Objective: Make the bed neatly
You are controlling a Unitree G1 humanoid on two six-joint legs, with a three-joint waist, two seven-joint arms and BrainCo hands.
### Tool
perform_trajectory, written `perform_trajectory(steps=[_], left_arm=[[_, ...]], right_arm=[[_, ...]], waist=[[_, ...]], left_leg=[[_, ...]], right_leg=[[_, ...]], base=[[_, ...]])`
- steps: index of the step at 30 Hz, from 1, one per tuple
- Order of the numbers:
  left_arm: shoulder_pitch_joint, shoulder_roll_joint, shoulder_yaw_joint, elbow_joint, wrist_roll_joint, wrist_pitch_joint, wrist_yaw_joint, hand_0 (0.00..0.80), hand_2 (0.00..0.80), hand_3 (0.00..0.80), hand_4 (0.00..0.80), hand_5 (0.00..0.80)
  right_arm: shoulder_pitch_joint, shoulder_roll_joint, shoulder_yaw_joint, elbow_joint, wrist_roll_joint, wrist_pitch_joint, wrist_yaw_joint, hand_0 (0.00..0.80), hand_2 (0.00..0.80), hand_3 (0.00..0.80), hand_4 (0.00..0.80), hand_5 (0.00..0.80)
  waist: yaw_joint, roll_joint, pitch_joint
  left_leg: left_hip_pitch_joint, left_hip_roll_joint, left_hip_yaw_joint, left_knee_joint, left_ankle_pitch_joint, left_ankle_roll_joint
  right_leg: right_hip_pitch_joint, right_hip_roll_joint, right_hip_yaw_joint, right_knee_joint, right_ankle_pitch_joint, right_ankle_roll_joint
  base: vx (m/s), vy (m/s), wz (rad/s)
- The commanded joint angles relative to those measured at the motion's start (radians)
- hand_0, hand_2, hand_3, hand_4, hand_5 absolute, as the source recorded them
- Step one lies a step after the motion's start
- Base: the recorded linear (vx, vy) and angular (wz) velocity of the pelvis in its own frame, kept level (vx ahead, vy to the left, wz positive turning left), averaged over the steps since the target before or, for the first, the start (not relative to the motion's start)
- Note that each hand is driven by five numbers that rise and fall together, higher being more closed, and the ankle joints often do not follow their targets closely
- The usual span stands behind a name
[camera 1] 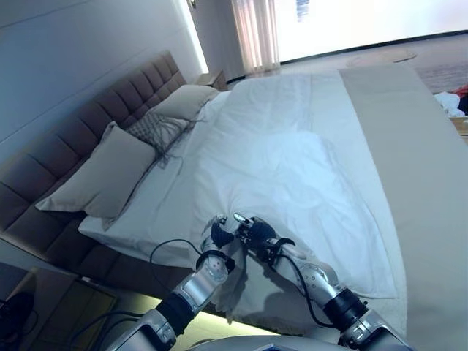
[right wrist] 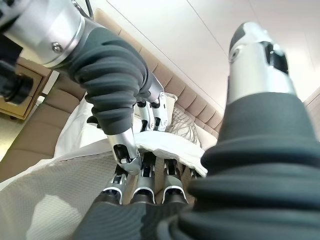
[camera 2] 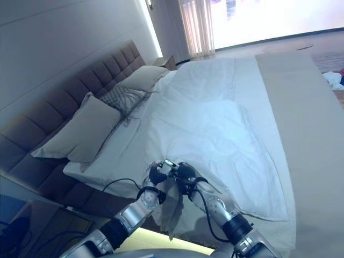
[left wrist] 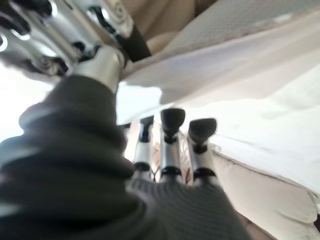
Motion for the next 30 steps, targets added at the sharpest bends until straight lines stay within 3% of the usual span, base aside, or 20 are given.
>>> perform_trajectory(steps=[1, 8, 17, 23, 30], left_arm=[[-0.136, 0.047, 0.132, 0.010, 0.097, -0.068, 0.057, 0.800, 0.800, 0.800, 0.800, 0.800], [-0.084, 0.074, 0.186, 0.003, 0.120, -0.099, 0.050, 0.800, 0.800, 0.800, 0.800, 0.800], [-0.017, 0.126, 0.272, -0.030, 0.166, -0.137, -0.007, 0.800, 0.800, 0.800, 0.800, 0.800], [0.015, 0.114, 0.292, -0.054, 0.191, -0.138, -0.035, 0.800, 0.800, 0.800, 0.800, 0.800], [0.036, 0.099, 0.303, -0.063, 0.220, -0.145, -0.068, 0.800, 0.800, 0.800, 0.800, 0.800]], right_arm=[[0.042, 0.103, 0.018, -0.181, -0.018, 0.023, 0.081, 0.000, 0.000, 0.000, 0.000, 0.000], [0.136, 0.027, -0.042, -0.219, -0.093, 0.009, 0.156, 0.000, 0.000, 0.000, 0.000, 0.000], [0.247, -0.052, -0.198, -0.217, -0.113, 0.020, 0.289, 0.000, 0.000, 0.000, 0.000, 0.000], [0.288, -0.053, -0.260, -0.256, -0.167, 0.044, 0.370, 0.000, 0.000, 0.000, 0.000, 0.000], [0.298, -0.055, -0.294, -0.281, -0.144, 0.080, 0.338, 0.000, 0.000, 0.000, 0.000, 0.000]], waist=[[-0.013, -0.084, 0.014], [-0.025, -0.092, 0.014], [-0.045, -0.114, 0.020], [-0.050, -0.097, 0.016], [-0.039, -0.083, 0.025]], left_leg=[[-0.043, 0.056, -0.055, 0.033, 0.044, 0.004], [-0.052, 0.058, -0.056, 0.033, 0.045, 0.003], [-0.051, 0.075, -0.057, 0.032, 0.048, -0.001], [-0.039, 0.070, -0.069, 0.022, 0.053, -0.002], [-0.048, 0.053, -0.086, 0.045, 0.050, 0.001]], right_leg=[[0.275, -0.016, -0.046, -0.476, 0.327, 0.124], [0.259, -0.008, -0.025, -0.470, 0.321, 0.122], [0.248, 0.009, -0.016, -0.463, 0.316, 0.121], [0.267, 0.013, -0.030, -0.459, 0.307, 0.114], [0.271, 0.002, -0.048, -0.433, 0.306, 0.105]], base=[[0.000, 0.000, 0.00], [-0.017, -0.014, 0.00], [-0.012, -0.058, -0.02], [0.050, 0.023, -0.02], [0.026, 0.036, 0.02]])
